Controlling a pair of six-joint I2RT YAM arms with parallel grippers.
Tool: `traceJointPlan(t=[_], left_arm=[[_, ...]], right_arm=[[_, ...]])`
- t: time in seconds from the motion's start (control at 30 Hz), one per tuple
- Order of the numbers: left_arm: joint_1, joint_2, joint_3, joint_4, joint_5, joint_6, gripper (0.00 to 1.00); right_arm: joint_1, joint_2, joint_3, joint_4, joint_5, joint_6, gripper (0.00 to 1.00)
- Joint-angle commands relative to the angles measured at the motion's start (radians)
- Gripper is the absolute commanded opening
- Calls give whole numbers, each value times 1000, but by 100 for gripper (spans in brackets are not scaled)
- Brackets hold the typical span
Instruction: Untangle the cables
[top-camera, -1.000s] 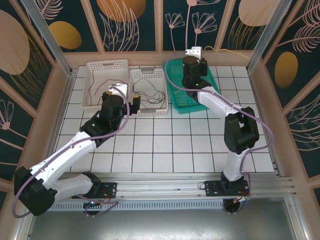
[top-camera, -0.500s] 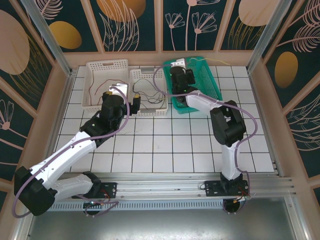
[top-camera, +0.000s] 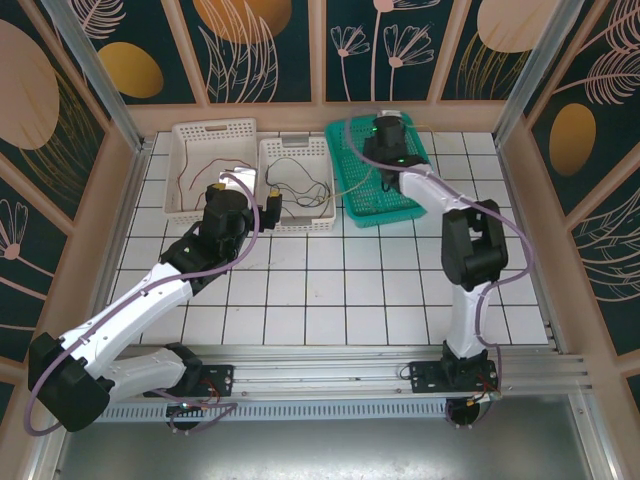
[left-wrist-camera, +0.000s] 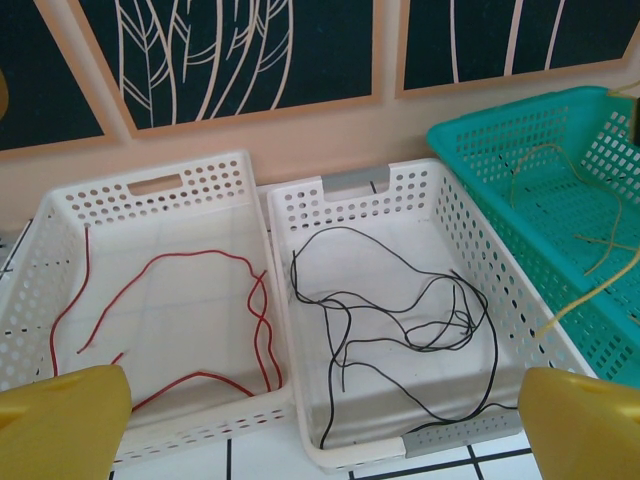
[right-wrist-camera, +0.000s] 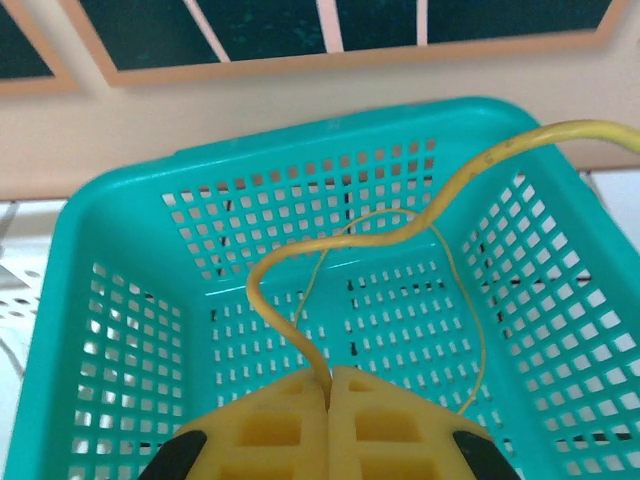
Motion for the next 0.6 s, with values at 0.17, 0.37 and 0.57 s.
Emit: traceJointPlan(t=[0.17,0.37,0.57], left_arm=[[4,3,32,-11,5,-5,99],[4,4,32,-10,7,-6,98],[4,0,32,-13,3,-5,99]], right_arm=[[-24,-227,-65,21,-467,332,0],[-17,-337,-105,87,-584,421,0],[1,-393,-145,115,-606,464,0]])
